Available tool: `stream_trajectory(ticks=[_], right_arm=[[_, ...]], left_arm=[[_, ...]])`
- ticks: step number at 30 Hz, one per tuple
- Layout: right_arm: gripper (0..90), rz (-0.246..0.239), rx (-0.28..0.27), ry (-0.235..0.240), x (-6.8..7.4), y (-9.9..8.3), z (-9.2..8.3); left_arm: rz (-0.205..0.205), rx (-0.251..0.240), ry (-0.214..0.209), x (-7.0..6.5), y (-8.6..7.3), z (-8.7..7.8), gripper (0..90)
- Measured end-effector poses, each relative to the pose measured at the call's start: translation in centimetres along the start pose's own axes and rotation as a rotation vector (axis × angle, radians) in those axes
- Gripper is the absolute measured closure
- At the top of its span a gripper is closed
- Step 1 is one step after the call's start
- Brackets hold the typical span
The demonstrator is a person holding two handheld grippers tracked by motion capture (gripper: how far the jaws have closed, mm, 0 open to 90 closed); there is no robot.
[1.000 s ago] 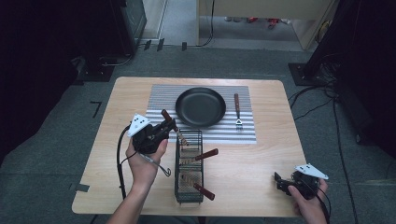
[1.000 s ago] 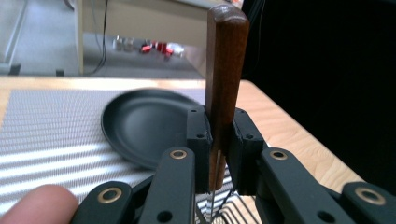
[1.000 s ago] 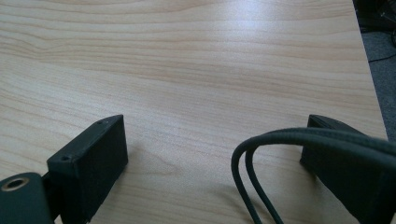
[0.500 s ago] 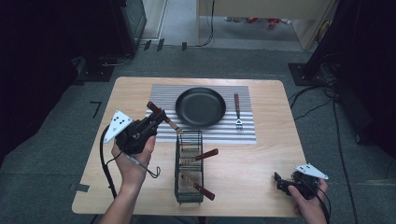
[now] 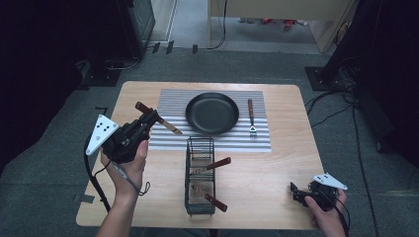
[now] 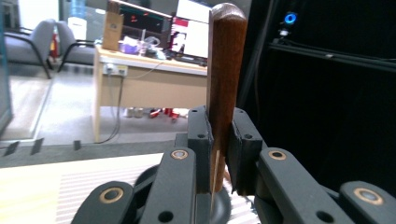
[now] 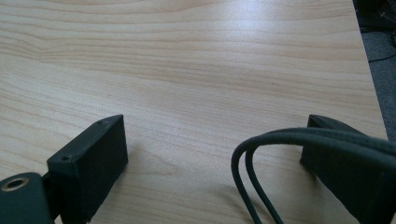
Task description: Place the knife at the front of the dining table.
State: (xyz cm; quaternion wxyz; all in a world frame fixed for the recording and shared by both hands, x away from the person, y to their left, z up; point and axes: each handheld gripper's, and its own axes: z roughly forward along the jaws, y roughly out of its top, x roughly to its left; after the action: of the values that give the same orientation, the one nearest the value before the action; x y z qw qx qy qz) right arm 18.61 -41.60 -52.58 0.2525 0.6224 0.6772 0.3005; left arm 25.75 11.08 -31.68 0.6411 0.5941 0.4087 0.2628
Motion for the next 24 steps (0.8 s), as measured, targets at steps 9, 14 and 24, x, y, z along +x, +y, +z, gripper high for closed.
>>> stream_trajectory(ticks=[9, 14, 24], right_arm=[[6.7, 0.0, 0.0, 0.0, 0.0, 0.0, 0.0], [6.7, 0.0, 0.0, 0.0, 0.0, 0.0, 0.0], [6.7, -0.001, 0.0, 0.0, 0.0, 0.0, 0.0]], left_arm=[[0.035, 0.135, 0.101, 2.6, -2.4, 2.8, 82.2], [0.06, 0.216, 0.168, 3.9, -4.1, 5.2, 82.1], [0.059, 0.355, 0.216, 5.3, -6.7, 8.6, 82.2]])
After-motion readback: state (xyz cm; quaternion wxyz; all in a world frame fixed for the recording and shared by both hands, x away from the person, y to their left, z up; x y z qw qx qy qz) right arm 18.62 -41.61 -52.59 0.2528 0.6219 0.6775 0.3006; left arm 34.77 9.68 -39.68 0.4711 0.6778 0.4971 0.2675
